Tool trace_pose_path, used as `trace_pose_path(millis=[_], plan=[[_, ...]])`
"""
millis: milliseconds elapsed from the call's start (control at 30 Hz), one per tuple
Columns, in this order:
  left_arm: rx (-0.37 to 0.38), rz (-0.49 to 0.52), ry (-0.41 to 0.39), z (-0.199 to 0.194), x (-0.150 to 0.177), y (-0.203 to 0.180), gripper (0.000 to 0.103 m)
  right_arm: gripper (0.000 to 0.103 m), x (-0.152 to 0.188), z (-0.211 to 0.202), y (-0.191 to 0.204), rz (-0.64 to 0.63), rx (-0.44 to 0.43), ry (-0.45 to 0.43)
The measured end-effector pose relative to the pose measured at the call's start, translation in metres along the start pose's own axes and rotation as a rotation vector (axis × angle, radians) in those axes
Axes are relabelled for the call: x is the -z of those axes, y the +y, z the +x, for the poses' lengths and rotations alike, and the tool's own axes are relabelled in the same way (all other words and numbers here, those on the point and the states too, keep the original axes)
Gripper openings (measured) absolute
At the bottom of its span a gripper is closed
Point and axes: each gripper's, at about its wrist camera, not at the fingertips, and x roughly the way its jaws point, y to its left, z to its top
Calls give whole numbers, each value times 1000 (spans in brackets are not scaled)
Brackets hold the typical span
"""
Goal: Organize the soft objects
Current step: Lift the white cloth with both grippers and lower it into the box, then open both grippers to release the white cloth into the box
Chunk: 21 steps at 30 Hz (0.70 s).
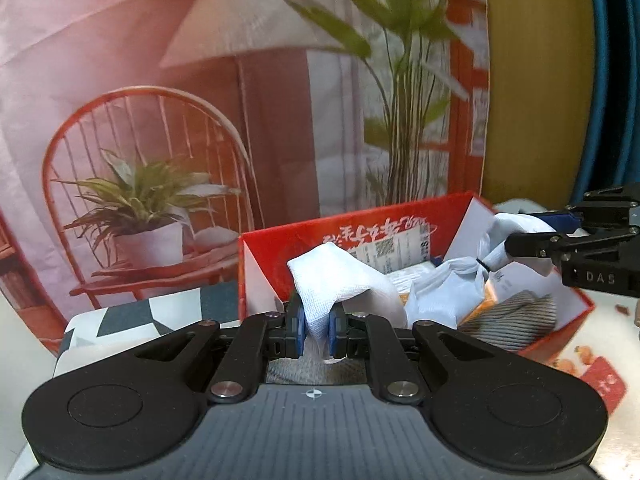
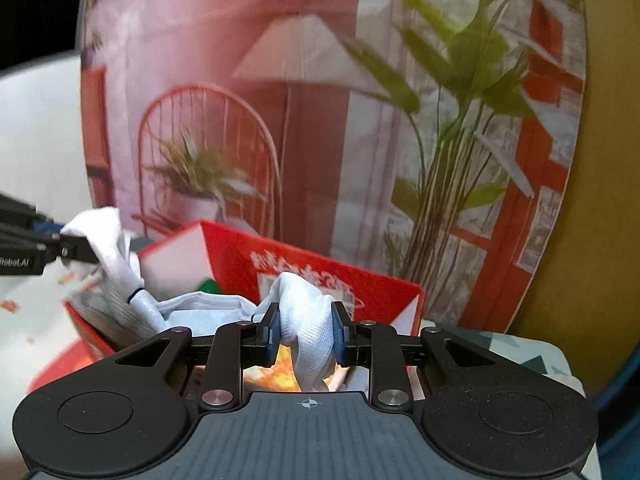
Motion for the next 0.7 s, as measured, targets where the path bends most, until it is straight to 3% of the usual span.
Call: trace_pose_path(millis=[367, 700], plan=[[-11, 37, 130, 56, 7, -9, 12, 23, 15, 44, -3, -5, 28, 104], [2, 71, 172, 69, 14, -15, 14, 24, 25, 51, -10, 33, 19, 159]])
